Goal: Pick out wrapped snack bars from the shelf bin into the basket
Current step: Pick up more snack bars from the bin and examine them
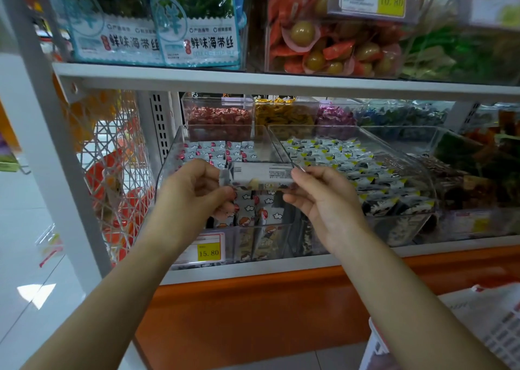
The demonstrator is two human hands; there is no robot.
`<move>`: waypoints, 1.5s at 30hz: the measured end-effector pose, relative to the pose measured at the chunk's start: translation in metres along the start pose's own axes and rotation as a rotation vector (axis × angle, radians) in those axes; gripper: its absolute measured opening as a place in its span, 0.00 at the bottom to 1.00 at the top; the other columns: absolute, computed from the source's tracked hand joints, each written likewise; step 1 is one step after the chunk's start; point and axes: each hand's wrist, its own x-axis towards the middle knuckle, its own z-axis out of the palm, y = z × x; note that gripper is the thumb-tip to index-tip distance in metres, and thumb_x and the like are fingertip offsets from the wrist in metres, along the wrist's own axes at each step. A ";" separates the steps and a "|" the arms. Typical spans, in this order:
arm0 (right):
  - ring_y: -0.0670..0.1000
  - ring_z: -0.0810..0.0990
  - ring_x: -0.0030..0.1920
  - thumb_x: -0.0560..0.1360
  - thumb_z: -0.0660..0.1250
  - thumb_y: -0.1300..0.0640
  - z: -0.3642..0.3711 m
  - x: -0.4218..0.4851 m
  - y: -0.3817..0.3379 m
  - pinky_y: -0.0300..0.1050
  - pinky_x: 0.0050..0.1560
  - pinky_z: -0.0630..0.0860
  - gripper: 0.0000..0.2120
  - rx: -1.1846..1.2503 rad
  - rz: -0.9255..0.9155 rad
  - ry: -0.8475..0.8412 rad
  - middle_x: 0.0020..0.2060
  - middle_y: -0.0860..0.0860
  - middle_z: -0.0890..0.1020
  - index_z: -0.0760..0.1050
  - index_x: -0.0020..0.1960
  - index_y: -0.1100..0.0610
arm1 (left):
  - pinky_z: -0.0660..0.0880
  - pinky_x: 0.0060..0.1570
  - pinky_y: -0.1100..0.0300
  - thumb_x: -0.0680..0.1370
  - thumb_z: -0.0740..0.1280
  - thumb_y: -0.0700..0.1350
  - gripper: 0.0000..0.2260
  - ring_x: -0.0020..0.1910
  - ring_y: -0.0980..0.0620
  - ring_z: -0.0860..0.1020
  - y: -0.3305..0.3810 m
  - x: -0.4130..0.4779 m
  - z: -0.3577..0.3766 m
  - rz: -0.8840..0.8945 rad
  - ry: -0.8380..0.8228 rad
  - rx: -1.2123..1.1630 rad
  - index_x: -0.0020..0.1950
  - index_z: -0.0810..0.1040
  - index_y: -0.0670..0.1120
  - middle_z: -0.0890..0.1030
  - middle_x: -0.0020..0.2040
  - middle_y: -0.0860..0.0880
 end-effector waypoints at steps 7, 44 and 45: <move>0.50 0.83 0.49 0.73 0.65 0.71 -0.007 0.003 -0.001 0.39 0.43 0.79 0.14 -0.110 -0.105 -0.126 0.53 0.54 0.80 0.78 0.52 0.55 | 0.78 0.39 0.66 0.69 0.72 0.37 0.15 0.43 0.49 0.84 0.001 0.004 -0.003 -0.178 -0.066 -0.318 0.53 0.75 0.45 0.80 0.54 0.44; 0.41 0.76 0.33 0.73 0.69 0.58 -0.005 0.002 -0.001 0.36 0.35 0.73 0.08 -0.573 -0.457 -0.131 0.29 0.43 0.79 0.80 0.35 0.54 | 0.76 0.35 0.69 0.65 0.66 0.55 0.17 0.35 0.54 0.79 0.010 0.003 -0.017 -0.108 -0.319 0.074 0.42 0.84 0.43 0.83 0.40 0.45; 0.41 0.76 0.33 0.74 0.69 0.58 -0.005 0.003 -0.001 0.36 0.35 0.73 0.08 -0.564 -0.449 -0.132 0.29 0.43 0.79 0.80 0.35 0.54 | 0.76 0.35 0.69 0.66 0.66 0.54 0.15 0.36 0.54 0.79 0.010 0.003 -0.017 -0.097 -0.323 0.086 0.42 0.85 0.45 0.84 0.40 0.47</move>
